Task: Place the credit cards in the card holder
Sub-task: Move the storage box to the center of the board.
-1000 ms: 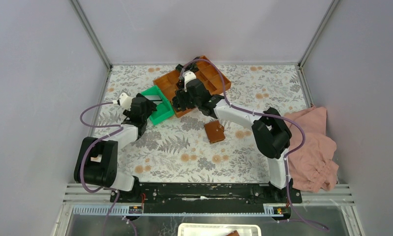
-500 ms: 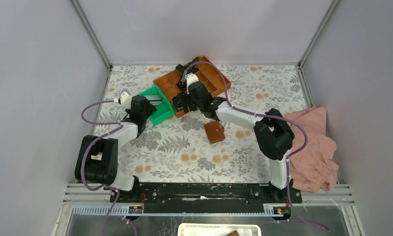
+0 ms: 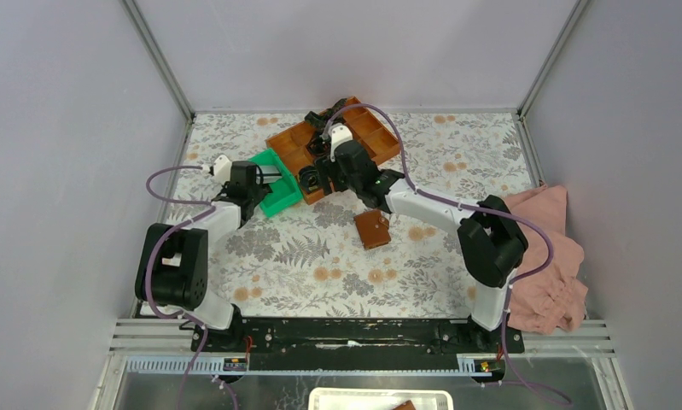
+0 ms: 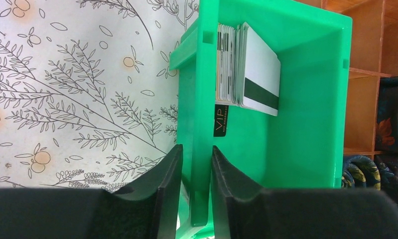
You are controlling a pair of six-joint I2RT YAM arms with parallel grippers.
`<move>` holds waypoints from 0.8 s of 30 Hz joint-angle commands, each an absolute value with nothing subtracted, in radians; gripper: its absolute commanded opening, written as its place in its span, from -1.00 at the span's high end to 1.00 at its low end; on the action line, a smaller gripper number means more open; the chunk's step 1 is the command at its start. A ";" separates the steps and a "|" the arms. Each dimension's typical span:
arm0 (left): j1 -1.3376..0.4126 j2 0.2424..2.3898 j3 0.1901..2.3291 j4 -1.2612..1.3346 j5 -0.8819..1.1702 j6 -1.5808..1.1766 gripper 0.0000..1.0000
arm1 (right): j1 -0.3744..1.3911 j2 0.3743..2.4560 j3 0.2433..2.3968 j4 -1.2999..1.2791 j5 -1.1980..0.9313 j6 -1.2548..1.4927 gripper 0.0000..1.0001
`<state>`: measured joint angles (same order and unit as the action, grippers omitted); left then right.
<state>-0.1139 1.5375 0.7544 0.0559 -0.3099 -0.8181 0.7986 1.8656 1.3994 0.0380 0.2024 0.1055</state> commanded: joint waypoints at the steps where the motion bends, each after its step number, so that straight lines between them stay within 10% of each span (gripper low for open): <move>1: -0.115 1.563 0.789 0.006 -0.267 -0.794 0.47 | 0.804 1.801 1.387 0.078 0.239 0.101 -0.56; 24: -0.133 1.293 0.683 -0.162 -0.222 -0.760 1.00 | 0.804 1.678 1.262 0.068 0.185 0.135 -0.55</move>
